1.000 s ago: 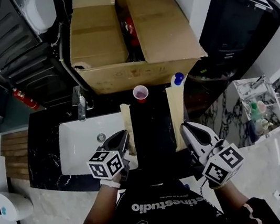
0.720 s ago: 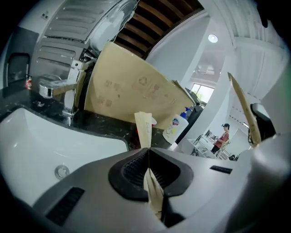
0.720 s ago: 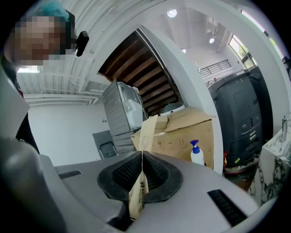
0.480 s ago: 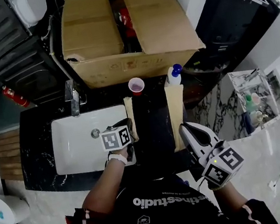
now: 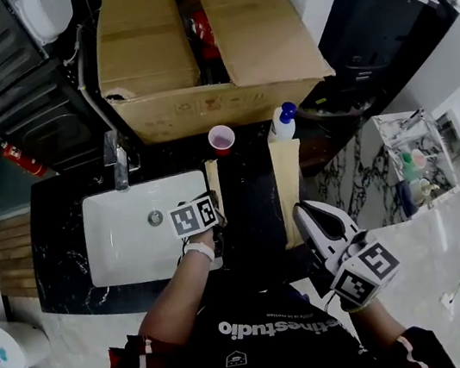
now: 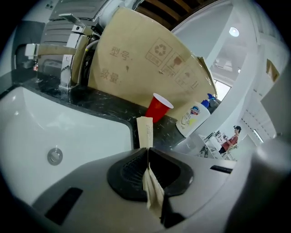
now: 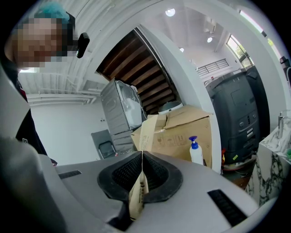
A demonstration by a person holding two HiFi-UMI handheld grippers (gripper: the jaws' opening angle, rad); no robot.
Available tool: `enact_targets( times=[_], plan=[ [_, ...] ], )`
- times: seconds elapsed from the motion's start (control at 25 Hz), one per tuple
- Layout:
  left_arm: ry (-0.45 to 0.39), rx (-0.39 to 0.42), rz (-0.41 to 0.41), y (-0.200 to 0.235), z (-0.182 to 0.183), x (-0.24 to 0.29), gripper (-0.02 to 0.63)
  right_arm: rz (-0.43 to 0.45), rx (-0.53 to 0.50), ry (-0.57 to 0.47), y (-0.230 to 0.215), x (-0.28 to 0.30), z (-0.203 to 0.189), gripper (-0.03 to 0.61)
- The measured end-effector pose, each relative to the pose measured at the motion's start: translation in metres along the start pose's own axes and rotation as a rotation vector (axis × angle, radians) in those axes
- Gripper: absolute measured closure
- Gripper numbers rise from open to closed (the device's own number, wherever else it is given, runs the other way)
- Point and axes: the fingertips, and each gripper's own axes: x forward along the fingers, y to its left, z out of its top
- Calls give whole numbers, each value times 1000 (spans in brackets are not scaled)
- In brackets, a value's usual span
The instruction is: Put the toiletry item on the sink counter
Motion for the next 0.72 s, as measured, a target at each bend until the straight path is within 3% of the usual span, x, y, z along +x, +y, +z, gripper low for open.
enact_targets(
  times=[0.2, 0.56, 0.72],
  plan=[
    [-14, 0, -6, 1, -2, -1, 585, 9, -3, -1, 1, 1, 0, 535],
    [-50, 23, -27, 0, 14, -18, 515, 15, -16, 20, 1, 2, -4, 535],
    [-138, 90, -67, -18, 47, -51, 515, 27, -19, 7, 4, 3, 2, 535]
  ],
)
